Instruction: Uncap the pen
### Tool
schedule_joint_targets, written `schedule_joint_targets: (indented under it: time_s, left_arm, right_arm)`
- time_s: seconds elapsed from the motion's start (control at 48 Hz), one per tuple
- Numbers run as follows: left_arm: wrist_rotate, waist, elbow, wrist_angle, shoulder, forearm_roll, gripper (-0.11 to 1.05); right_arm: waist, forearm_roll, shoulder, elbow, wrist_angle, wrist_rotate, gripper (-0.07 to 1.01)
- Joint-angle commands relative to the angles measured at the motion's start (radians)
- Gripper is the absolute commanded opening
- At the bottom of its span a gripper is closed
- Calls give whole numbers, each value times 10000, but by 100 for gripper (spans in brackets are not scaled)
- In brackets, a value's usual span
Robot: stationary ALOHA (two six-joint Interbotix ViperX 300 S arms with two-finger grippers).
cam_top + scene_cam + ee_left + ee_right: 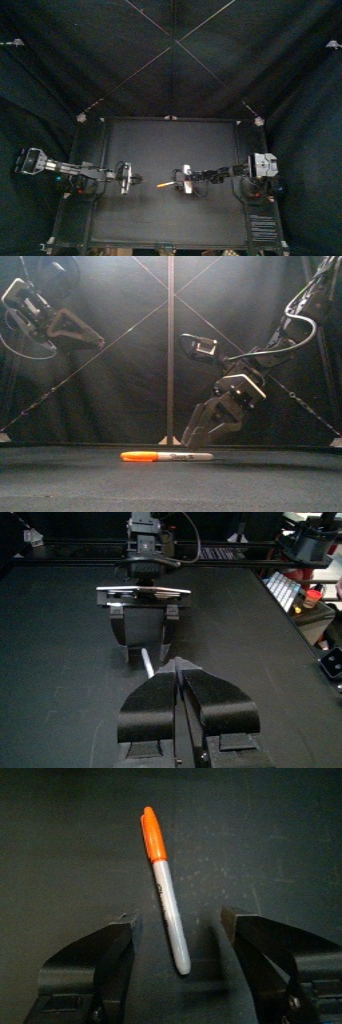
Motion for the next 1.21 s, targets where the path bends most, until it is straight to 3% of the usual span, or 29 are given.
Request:
schedule_joint_targets:
  time_s: [0.021,0.188,0.479,0.542,0.625,0.75,0.917,1.104,1.208]
  left_arm:
    - [0,-15,-138,-77,15,-31,42]
    - [0,-15,-138,-92,15,-31,43]
    - [0,-15,-276,-77,169,-138,46]
    - [0,-15,-414,-77,337,-261,51]
    - [61,-15,-675,-77,675,-368,59]
    - [77,0,-1120,0,1411,-368,76]
    - [61,199,-1687,61,2623,-368,96]
    - [61,245,-2194,199,3559,-368,100]
    - [46,383,-2424,491,3881,-368,100]
  right_arm:
    - [15,61,-138,-92,-31,15,93]
    - [46,184,-46,-15,-31,15,86]
    - [46,199,107,-31,138,46,55]
    - [46,184,-92,-46,215,46,55]
    - [0,184,-506,-92,291,46,55]
    - [-46,184,-1273,-123,414,46,55]
    - [-46,199,-1933,-77,445,46,55]
    - [-61,199,-2240,0,445,46,55]
    - [-61,199,-2255,15,445,46,55]
